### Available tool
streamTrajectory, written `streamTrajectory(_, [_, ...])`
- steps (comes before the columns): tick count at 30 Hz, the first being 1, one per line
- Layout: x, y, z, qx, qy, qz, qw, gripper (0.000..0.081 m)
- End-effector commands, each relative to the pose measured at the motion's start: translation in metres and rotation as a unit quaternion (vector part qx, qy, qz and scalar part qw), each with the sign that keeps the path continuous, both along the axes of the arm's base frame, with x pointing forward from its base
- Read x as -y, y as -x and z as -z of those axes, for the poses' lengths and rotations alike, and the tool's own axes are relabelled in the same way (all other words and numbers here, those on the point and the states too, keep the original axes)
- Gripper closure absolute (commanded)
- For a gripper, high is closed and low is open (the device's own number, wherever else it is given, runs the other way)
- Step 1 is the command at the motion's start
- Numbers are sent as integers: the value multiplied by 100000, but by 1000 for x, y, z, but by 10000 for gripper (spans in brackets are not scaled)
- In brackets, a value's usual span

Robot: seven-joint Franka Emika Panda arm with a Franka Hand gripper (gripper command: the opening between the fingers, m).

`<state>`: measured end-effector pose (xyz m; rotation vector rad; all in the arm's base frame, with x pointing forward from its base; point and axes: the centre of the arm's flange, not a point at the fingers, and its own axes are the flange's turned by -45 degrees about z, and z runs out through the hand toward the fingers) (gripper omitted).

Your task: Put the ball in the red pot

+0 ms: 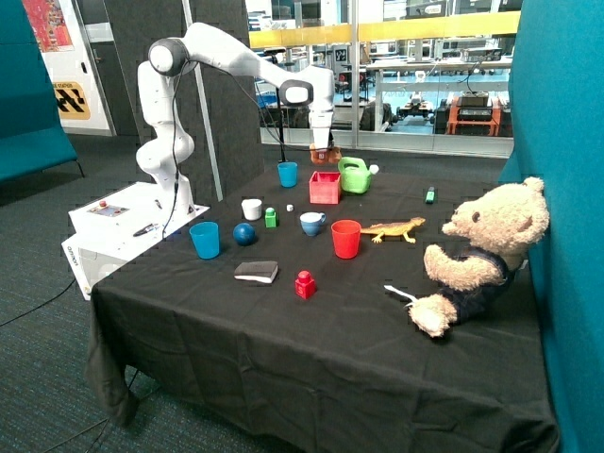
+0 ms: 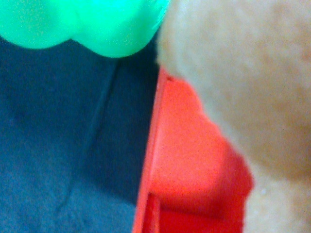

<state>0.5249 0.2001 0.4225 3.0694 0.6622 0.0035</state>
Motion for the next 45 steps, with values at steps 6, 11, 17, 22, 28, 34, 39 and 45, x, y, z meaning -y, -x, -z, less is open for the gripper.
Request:
streamTrajectory(6, [42, -16, -23, -125, -55, 3240, 99947, 808])
streamTrajectory(11, [71, -29, -21, -123, -59, 6116, 99813, 808])
streamTrajectory(17, [96, -32, -11, -122, -61, 7819, 99694, 808])
streamTrajectory(22, [107, -26, -1, -122, -61, 8210, 99662, 808])
streamTrajectory(28, [114, -19, 13, -122, -61, 8407, 99646, 808])
streamTrajectory(34, [121, -20, 27, -122, -61, 8358, 99650, 808])
streamTrajectory(39, [128, -24, 37, -122, -61, 8054, 99675, 808])
streamTrajectory(45, [142, -32, 47, -122, -61, 7997, 99680, 808])
